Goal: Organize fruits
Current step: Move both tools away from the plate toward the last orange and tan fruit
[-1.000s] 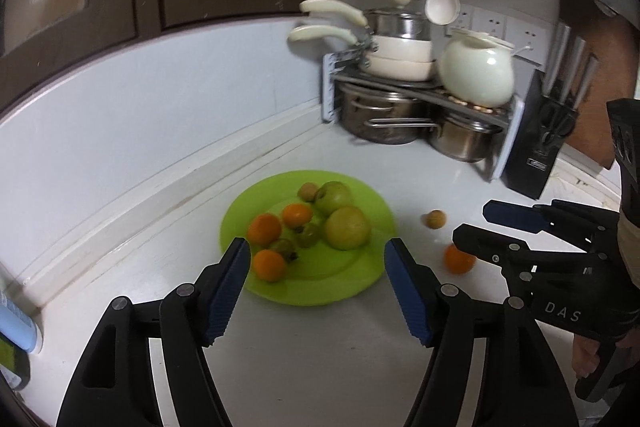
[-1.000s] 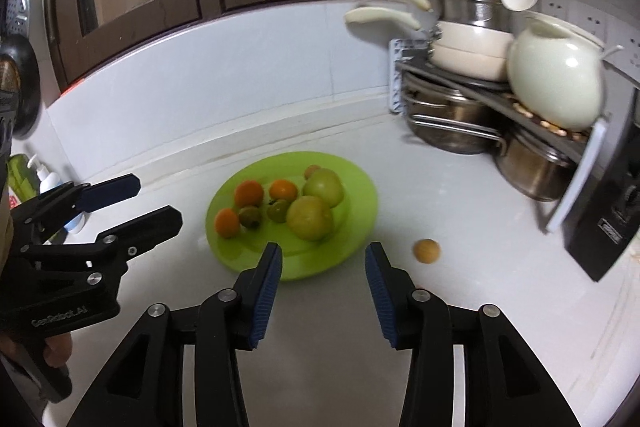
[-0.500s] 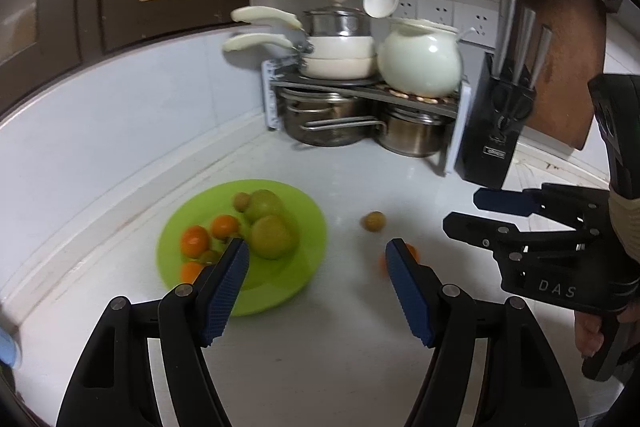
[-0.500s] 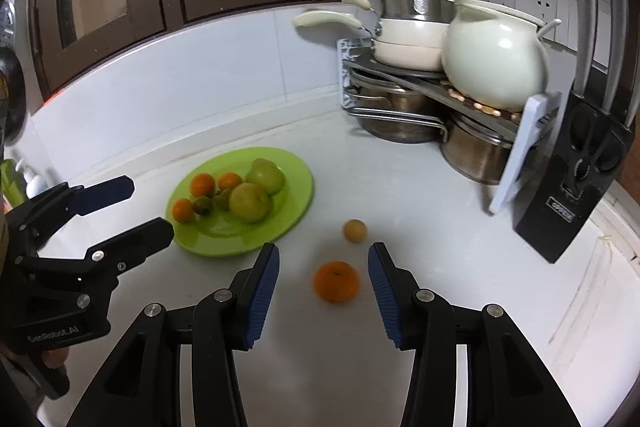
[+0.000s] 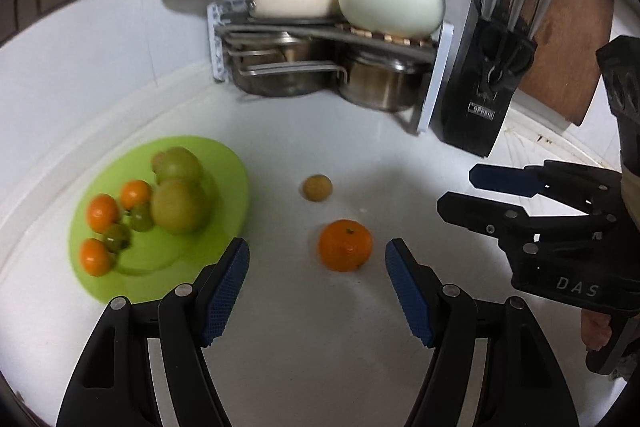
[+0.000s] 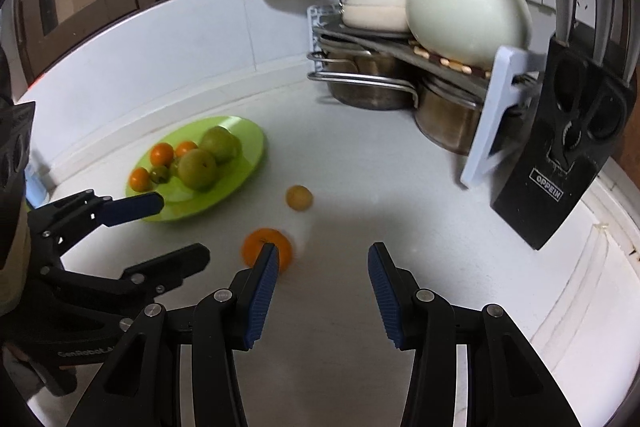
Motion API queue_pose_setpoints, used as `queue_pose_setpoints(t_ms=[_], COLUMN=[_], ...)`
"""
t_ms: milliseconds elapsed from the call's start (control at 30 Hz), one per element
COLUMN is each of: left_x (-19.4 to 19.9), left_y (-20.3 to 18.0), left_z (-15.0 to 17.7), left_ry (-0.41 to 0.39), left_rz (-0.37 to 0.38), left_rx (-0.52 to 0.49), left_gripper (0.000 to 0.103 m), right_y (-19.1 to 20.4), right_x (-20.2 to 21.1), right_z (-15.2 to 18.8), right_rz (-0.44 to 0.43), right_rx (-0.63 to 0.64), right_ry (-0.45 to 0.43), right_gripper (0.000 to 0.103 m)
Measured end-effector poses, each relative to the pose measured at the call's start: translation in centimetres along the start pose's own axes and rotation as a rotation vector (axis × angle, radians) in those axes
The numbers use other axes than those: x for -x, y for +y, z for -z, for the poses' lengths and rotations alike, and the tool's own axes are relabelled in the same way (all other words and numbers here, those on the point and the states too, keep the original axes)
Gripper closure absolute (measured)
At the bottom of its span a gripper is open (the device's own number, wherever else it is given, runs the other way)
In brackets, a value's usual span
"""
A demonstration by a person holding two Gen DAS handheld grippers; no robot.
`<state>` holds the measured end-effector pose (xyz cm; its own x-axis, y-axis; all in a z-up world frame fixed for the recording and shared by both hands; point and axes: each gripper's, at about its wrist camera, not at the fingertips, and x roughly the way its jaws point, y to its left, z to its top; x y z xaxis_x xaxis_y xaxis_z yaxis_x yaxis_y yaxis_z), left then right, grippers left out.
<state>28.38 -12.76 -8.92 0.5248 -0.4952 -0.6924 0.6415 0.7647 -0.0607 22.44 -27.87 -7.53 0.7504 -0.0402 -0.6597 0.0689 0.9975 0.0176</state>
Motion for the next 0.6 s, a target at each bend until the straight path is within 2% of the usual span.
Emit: queue_pose_setpoints(t_ms=[400,600], left_x=[-5.8,-7.3], left_y=[-1.3,-1.7], left_z=[0.0,-0.3], left_ry=[0.109,0.135], left_rz=[-0.021,-0.030], left_rx=[0.034,0.019], left_gripper=[0.036,0.044], right_y=[-2.9,-3.5], right_x=[-3.9,-5.3], right_z=[1.2,1.6], right_rz=[-0.039,-0.056], right_rx=[0.029,0.019], right_ry=[0.072,0.098], right_gripper=[0.056,0.056])
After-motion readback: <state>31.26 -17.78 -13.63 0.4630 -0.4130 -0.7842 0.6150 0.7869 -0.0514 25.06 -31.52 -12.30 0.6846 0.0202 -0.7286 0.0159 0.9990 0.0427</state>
